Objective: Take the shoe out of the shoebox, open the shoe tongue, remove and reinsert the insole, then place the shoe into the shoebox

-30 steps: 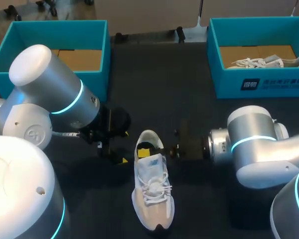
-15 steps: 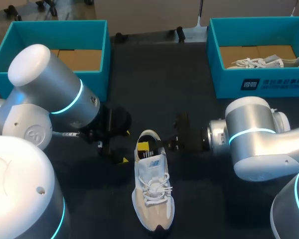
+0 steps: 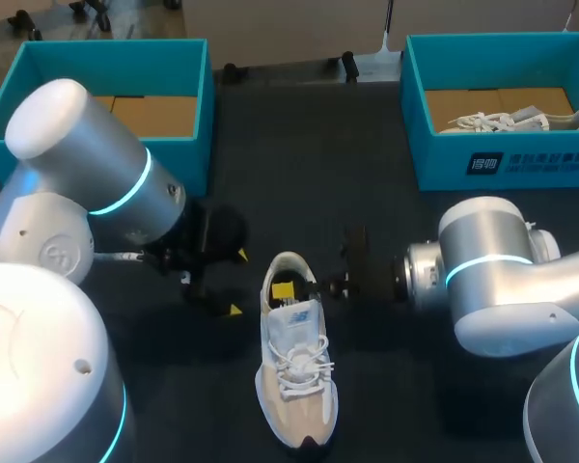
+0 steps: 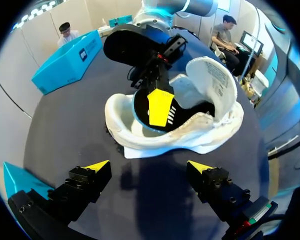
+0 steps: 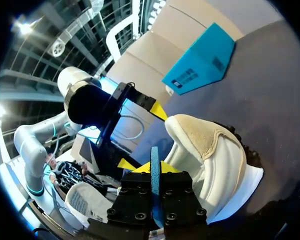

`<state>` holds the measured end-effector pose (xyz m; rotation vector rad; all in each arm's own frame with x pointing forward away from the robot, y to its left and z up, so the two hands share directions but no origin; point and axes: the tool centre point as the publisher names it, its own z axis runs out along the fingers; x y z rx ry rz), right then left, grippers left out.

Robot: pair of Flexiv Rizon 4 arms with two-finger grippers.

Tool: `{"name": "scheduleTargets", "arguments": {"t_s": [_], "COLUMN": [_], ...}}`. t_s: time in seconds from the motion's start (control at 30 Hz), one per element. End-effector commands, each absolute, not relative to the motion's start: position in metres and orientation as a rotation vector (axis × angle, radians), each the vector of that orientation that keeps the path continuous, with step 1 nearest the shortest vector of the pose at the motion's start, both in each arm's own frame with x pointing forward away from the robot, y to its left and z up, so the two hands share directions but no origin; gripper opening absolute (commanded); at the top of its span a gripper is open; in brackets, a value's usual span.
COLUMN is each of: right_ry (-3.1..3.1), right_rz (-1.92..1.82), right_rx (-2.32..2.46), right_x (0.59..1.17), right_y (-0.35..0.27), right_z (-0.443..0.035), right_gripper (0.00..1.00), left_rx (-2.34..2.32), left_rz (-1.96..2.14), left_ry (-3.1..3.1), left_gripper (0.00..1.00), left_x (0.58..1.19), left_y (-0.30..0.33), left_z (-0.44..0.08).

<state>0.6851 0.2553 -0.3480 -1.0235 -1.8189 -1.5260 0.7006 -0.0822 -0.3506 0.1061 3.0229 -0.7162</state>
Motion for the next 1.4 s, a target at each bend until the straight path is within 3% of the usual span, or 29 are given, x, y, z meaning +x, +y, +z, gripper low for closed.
{"name": "scheduleTargets", "arguments": {"t_s": [0.03, 0.07, 0.1, 0.17, 0.2, 0.27, 0.3, 0.33, 1.4], "right_ry": [-1.827, -1.828, -1.829, -1.839, -1.849, -1.868, -1.878, -1.893, -2.012], "right_rz": [-1.508, -1.507, -1.506, -1.501, -1.490, -1.475, -1.470, -1.460, -1.347], "right_rx": [-1.021, -1.019, -1.017, -1.005, -0.996, -0.994, -0.987, -0.987, -1.077], "right_x": [0.684, 0.684, 0.685, 0.687, 0.688, 0.689, 0.690, 0.690, 0.681], "right_y": [0.256, 0.255, 0.254, 0.253, 0.253, 0.253, 0.253, 0.254, 0.241], "right_z": [-0.348, -0.347, -0.345, -0.342, -0.339, -0.336, -0.334, -0.332, -0.312], "right_gripper": [0.00, 0.04, 0.18, 0.29, 0.45, 0.63, 0.77, 0.98, 1.00], "left_rx": [0.146, 0.150, 0.157, 0.163, 0.163, 0.160, 0.161, 0.157, 0.151], "left_rz": [-0.721, -0.714, -0.696, -0.675, -0.673, -0.648, -0.649, -0.646, -0.598], "left_ry": [3.036, 3.039, 3.045, 3.042, 3.042, 3.040, 3.039, 3.037, 3.013], "left_gripper": [1.00, 1.00, 1.00, 1.00, 1.00, 1.00, 1.00, 1.00, 1.00], "left_x": [0.701, 0.701, 0.701, 0.702, 0.702, 0.702, 0.702, 0.702, 0.713], "left_y": [-0.065, -0.062, -0.060, -0.057, -0.055, -0.053, -0.052, -0.050, -0.024], "left_z": [-0.339, -0.338, -0.337, -0.335, -0.334, -0.332, -0.331, -0.331, -0.322]}}
